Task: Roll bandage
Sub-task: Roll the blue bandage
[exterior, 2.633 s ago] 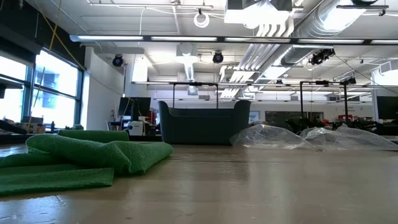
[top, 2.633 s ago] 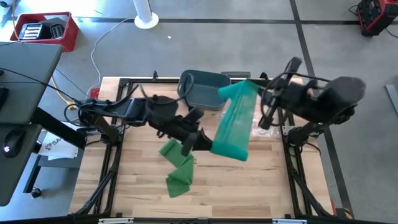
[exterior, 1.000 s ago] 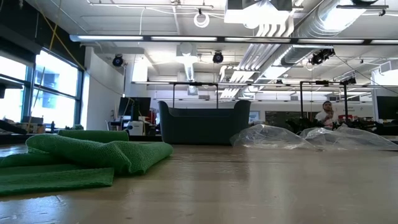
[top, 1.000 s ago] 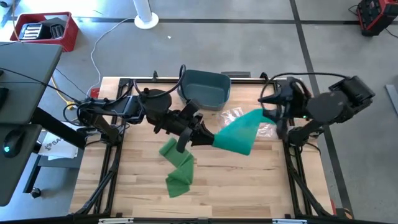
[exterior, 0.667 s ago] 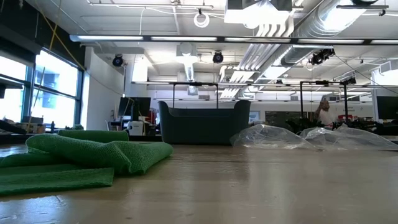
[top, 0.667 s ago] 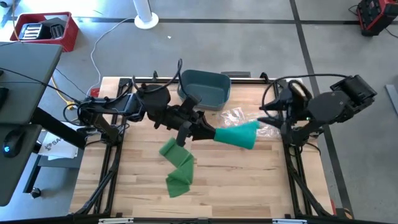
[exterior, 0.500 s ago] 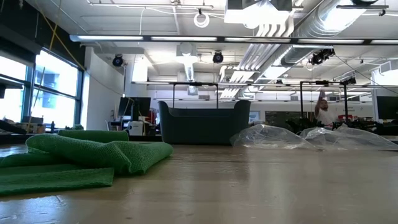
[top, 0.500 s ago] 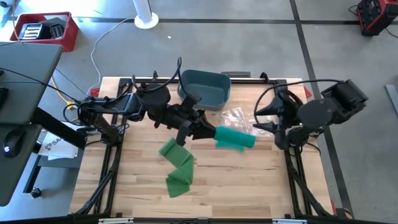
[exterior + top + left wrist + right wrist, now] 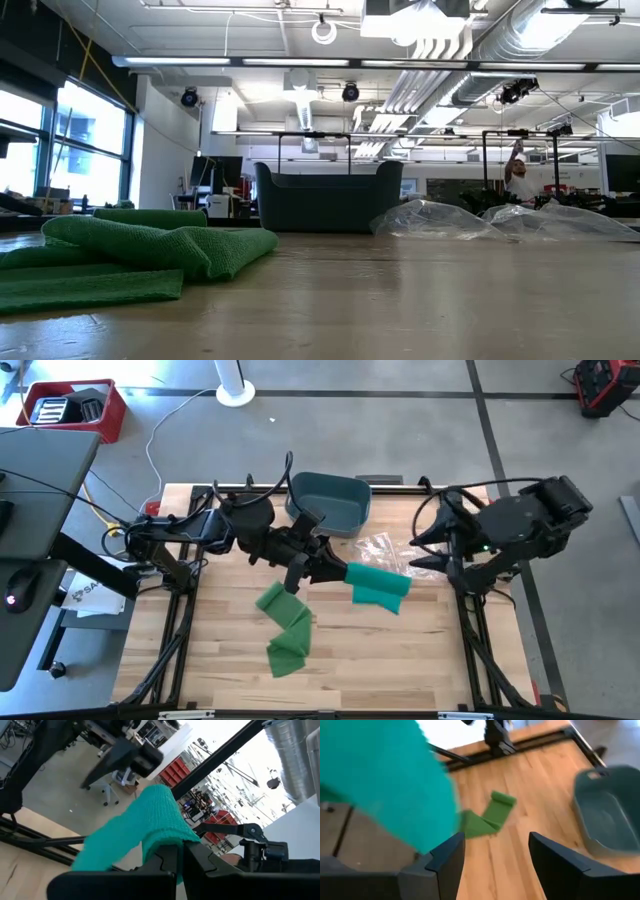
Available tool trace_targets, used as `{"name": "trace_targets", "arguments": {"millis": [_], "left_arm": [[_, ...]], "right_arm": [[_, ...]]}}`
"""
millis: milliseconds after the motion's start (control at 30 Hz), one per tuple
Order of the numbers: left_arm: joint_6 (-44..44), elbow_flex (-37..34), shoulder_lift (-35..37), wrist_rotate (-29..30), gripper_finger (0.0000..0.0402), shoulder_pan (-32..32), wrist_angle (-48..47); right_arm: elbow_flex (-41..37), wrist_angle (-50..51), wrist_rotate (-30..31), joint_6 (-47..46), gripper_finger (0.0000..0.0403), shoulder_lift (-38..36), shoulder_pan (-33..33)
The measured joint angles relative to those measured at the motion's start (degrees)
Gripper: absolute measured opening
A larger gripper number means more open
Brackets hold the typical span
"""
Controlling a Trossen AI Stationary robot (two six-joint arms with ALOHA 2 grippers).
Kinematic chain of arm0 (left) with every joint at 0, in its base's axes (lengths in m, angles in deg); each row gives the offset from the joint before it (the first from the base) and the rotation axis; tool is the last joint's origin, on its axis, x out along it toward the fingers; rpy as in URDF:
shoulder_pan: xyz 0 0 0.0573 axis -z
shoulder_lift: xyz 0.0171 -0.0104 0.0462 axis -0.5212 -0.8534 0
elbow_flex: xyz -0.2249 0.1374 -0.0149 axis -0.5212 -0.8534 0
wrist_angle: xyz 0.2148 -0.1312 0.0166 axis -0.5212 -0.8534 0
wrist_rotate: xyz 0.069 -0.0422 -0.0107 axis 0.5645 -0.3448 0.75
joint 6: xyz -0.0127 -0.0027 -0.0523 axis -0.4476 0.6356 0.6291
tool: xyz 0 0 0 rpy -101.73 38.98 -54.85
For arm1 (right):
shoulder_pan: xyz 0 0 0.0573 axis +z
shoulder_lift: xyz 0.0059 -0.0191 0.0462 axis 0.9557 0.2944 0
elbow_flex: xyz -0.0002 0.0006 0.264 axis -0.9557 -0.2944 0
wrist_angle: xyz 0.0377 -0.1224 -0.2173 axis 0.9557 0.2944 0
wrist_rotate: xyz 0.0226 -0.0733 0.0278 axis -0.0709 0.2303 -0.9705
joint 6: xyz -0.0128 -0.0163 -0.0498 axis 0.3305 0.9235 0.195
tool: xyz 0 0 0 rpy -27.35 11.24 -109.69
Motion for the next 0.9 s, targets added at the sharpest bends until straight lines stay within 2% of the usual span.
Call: {"name": "trace_targets", "arguments": {"millis": [100, 567, 733, 900], "left_arm": [[-0.87, 0.0, 0.31, -0.02, 0.0001, -0.34, -0.3], [-4.39, 0.0, 5.22, 3.88, 0.0001, -4.23, -1.34], [-4.42, 0.0, 5.31, 4.02, 0.0001, -4.61, -1.14], [-4.43, 0.0, 5.31, 4.02, 0.0001, -4.59, -1.09]], "right_arm": [[0.0, -3.05, 2.06, 4.31, 0.0213, 0.18, 3.52], [-0.02, -21.7, 26.05, 13.31, 0.0213, 2.51, 16.02], [-0.09, -31.47, 27.51, 21.71, 0.0213, 2.99, 16.38], [-0.2, -32.28, 28.09, 22.28, 0.0213, 4.26, 14.17]]}}
